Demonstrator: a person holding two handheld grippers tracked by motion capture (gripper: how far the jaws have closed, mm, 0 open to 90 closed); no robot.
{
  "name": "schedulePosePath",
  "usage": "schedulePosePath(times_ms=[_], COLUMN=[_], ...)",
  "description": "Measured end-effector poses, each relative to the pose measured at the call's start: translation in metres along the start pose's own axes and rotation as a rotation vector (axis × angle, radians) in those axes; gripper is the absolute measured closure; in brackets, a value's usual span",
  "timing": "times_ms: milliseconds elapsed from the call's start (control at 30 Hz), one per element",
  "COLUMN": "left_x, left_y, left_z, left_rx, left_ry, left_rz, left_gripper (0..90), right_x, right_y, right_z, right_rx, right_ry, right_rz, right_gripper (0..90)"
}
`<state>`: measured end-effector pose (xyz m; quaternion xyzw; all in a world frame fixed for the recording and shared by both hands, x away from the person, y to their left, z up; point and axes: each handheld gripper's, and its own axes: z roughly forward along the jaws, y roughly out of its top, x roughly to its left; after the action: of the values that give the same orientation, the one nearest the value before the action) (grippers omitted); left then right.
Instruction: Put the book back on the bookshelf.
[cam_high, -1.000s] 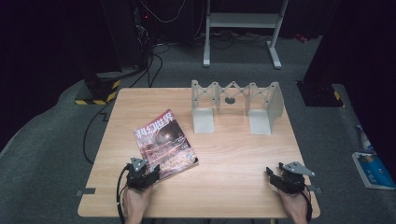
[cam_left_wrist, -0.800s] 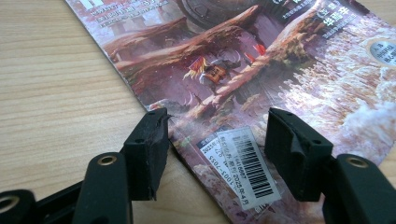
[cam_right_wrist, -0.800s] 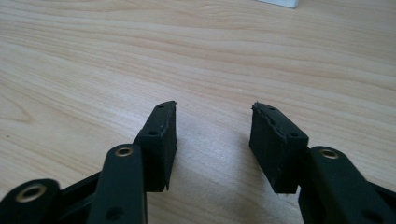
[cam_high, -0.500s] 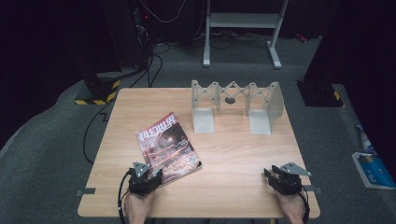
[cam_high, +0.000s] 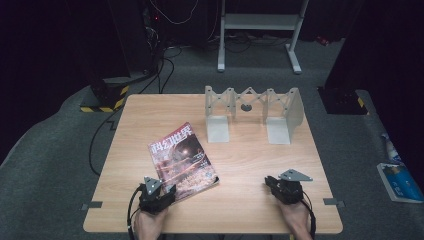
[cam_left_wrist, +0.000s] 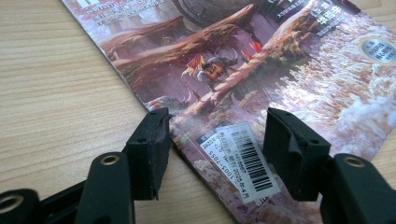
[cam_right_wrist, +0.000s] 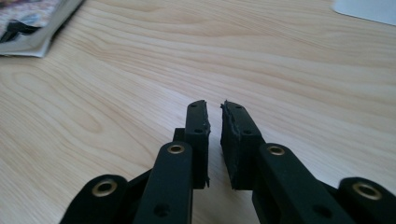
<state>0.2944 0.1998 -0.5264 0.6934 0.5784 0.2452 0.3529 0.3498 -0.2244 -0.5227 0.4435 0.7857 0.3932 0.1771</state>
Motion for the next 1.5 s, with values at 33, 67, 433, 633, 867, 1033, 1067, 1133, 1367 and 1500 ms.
schedulePosePath(times_ms=[33, 67, 433, 633, 867, 1033, 1067, 1133, 1367, 1500], left_x=[0.0, 0.0, 0.0, 0.004, 0.009, 0.012, 0.012, 0.013, 0.015, 0.016], left_y=[0.0, -0.001, -0.002, 0.0, 0.009, 0.012, 0.012, 0.013, 0.016, 0.016], left_z=[0.0, -0.001, -0.001, 0.0, 0.007, 0.01, 0.01, 0.012, 0.015, 0.015], left_rx=[0.003, 0.001, -0.006, 0.013, 0.03, 0.033, 0.033, 0.032, 0.028, 0.026], left_ry=[0.0, -0.001, -0.011, -0.032, -0.031, -0.028, -0.028, -0.027, -0.015, -0.013], left_rz=[0.0, -0.006, -0.023, -0.036, -0.065, -0.071, -0.071, -0.069, -0.079, -0.074], left_gripper=[41.3, 41.4, 41.3, 40.0, 36.2, 35.8, 35.7, 35.5, 35.4, 36.0], right_x=[0.004, 0.007, 0.044, 0.054, 0.07, 0.078, 0.078, 0.08, 0.089, 0.09], right_y=[0.002, 0.005, 0.032, 0.042, 0.055, 0.062, 0.062, 0.066, 0.074, 0.076], right_z=[0.003, 0.006, 0.038, 0.05, 0.066, 0.077, 0.077, 0.08, 0.098, 0.104], right_rx=[0.003, 0.008, 0.022, 0.023, 0.039, 0.053, 0.053, 0.053, 0.076, 0.095], right_ry=[0.011, 0.022, 0.103, 0.135, 0.167, 0.178, 0.178, 0.188, 0.2, 0.197], right_rz=[-0.005, -0.013, -0.086, -0.086, -0.098, -0.102, -0.102, -0.096, -0.097, -0.099], right_gripper=[81.9, 82.3, 84.9, 86.0, 86.0, 85.9, 85.9, 85.6, 85.0, 83.6])
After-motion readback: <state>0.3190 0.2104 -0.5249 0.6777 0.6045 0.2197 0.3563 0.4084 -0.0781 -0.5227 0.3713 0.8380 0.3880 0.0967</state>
